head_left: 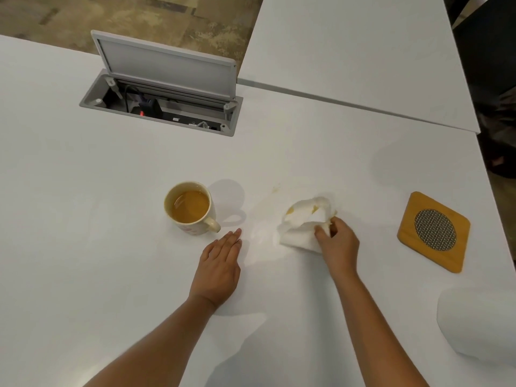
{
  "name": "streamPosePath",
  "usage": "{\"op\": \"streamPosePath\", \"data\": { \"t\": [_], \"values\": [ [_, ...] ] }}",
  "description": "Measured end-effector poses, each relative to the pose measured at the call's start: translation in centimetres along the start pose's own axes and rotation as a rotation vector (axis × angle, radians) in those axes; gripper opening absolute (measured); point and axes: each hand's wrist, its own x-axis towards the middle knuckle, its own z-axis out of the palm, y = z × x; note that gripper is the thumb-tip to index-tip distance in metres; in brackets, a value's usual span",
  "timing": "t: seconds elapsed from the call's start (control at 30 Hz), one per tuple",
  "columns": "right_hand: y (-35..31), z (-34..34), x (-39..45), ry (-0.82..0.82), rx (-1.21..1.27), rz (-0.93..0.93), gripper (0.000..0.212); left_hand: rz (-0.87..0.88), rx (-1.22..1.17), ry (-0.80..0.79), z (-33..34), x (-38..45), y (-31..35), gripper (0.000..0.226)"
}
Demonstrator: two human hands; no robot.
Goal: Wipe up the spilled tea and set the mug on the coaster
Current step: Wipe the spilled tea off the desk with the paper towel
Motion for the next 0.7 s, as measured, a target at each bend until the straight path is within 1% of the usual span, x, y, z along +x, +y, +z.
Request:
{"op": "streamPosePath", "data": {
  "t": [0.07,0.17,0.2,0.23,0.27,0.3,0.4,0.43,0.5,0.57,0.7],
  "values": [
    [0.1,-1.3,0.8,0.131,-0.023,-0.065,0.016,-0.005,0.001,-0.015,0.1,-0.1,0.0,0.042],
    [0.4,-2.7,1.5,0.358,-0.073,-0.131,0.006,-0.018,-0.020,-0.036,0.2,-0.1,0.0,0.042],
    [0.6,-2.9,1.7,0.405,-0.105,-0.145,0.002,-0.017,-0.017,-0.039,0.2,-0.1,0.0,0.042],
    [0.8,-2.9,1.8,0.422,-0.146,-0.157,0.004,-0.012,-0.006,-0.038,0.2,-0.1,0.0,0.042],
    [1.0,-2.8,1.7,0.396,-0.198,-0.171,0.006,-0.006,0.005,-0.035,0.2,0.0,0.0,0.042],
    [1.2,-2.4,1.5,0.329,-0.258,-0.178,0.008,-0.004,0.008,-0.032,0.2,0.0,0.0,0.042],
    [1.7,-0.2,-0.3,0.042,-0.480,-0.137,0.018,-0.002,0.007,-0.011,0.3,0.0,-0.1,0.041],
    [1.6,0.7,-1.2,-0.021,-0.541,-0.131,0.023,0.001,0.012,-0.002,0.4,0.0,-0.1,0.041],
    [0.8,2.3,-2.8,-0.082,-0.605,-0.141,0.034,0.005,0.015,0.002,0.4,0.0,-0.1,0.041],
    [-0.2,3.9,-4.1,-0.133,-0.601,-0.199,0.042,-0.001,0.017,0.007,0.4,0.1,0.0,0.040],
    [-1.2,6.4,-6.5,-0.242,-0.609,-0.373,0.040,-0.004,0.019,-0.012,0.2,-0.1,0.0,0.044]
  ]
}}
